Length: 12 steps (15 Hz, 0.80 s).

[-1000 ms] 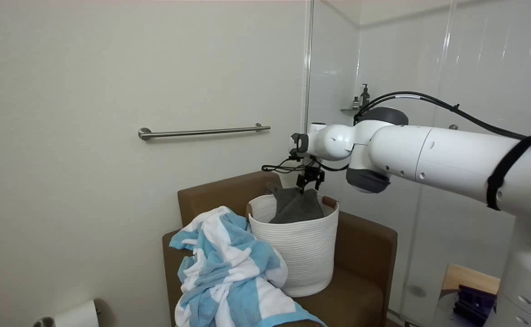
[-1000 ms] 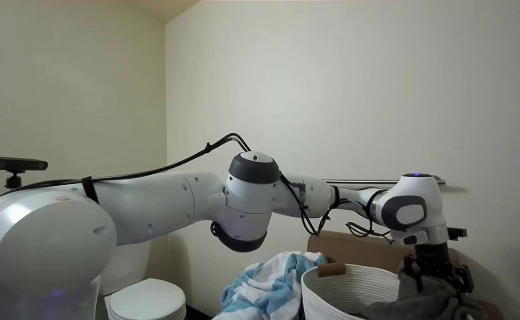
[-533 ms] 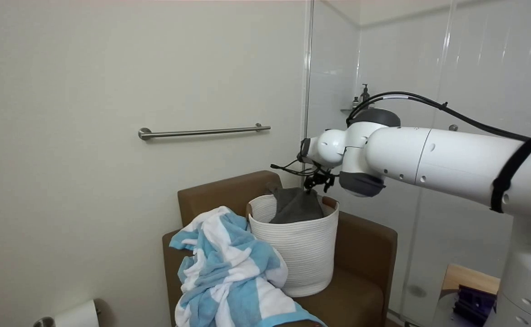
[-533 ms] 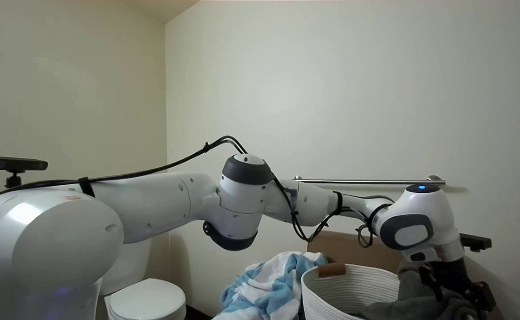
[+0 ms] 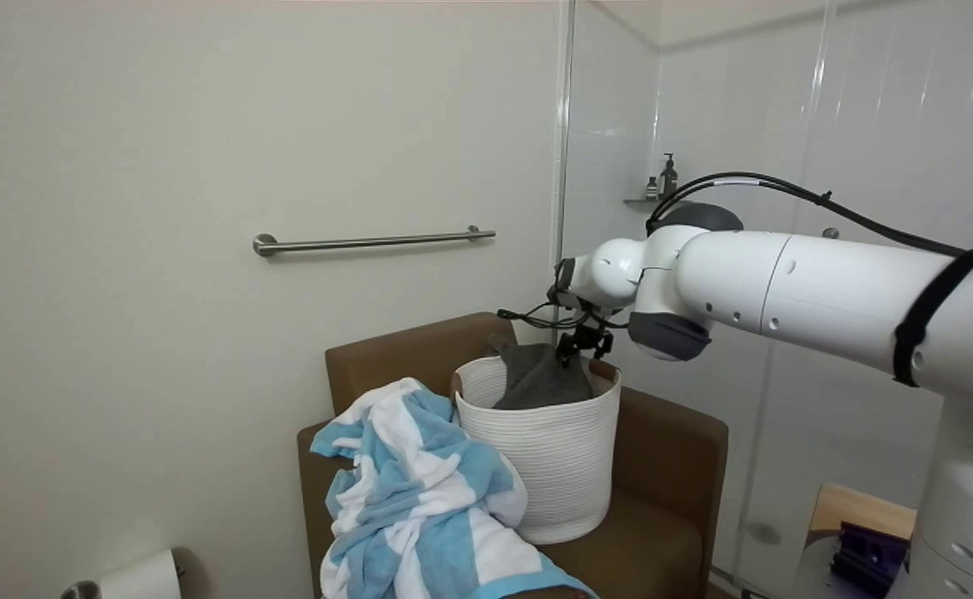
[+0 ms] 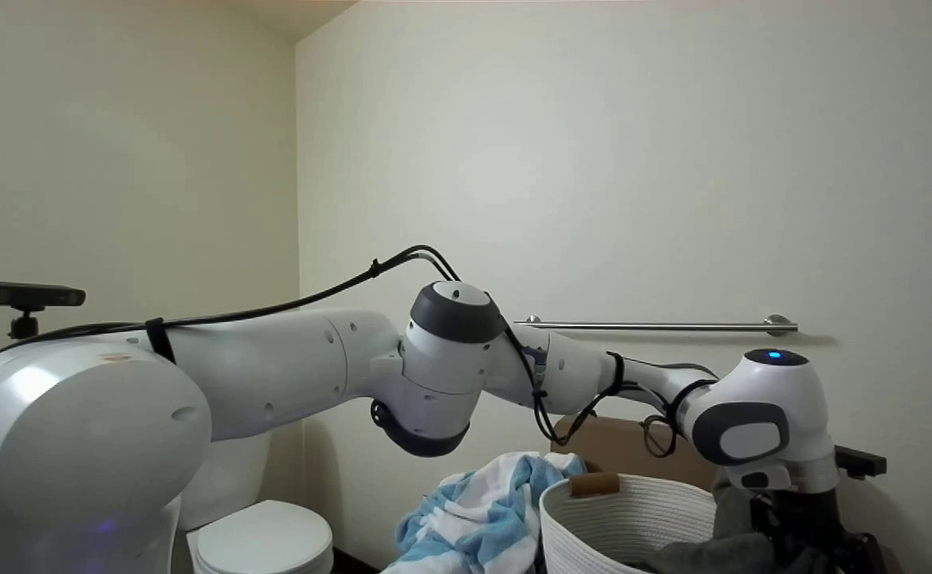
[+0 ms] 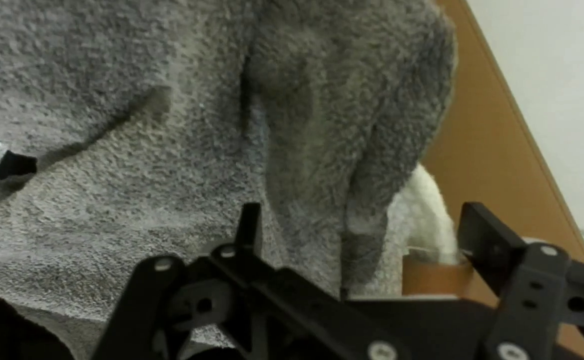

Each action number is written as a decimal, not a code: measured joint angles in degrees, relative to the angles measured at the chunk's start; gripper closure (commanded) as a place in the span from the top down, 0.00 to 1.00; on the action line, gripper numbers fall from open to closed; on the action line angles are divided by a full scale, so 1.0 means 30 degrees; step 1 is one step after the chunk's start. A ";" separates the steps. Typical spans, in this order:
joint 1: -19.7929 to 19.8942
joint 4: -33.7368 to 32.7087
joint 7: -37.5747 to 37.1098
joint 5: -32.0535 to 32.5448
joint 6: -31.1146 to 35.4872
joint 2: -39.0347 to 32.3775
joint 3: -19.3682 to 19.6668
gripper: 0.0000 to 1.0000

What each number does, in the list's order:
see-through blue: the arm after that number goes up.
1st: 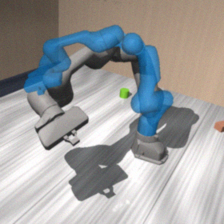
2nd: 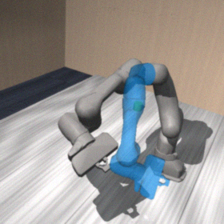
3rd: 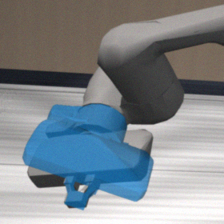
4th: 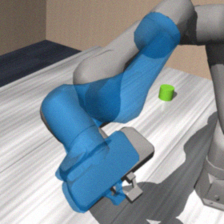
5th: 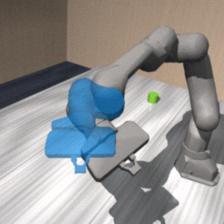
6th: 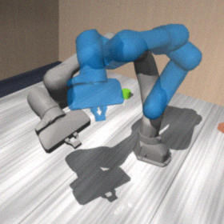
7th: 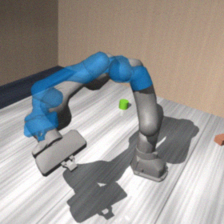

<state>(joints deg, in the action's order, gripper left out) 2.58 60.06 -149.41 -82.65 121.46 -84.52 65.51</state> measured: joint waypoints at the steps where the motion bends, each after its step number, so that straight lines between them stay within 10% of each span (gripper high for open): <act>1: 0.0107 -0.0370 0.0000 -0.0001 0.0012 -0.0001 -0.0024 1.00; 9: -0.0054 -0.1822 0.0000 -0.0033 0.0480 0.0013 0.0293 1.00; 12: -0.0165 -0.1820 0.0000 -0.0018 0.0455 -0.0029 0.0251 0.73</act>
<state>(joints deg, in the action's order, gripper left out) 2.09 54.61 -149.41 -82.70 122.82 -84.61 66.26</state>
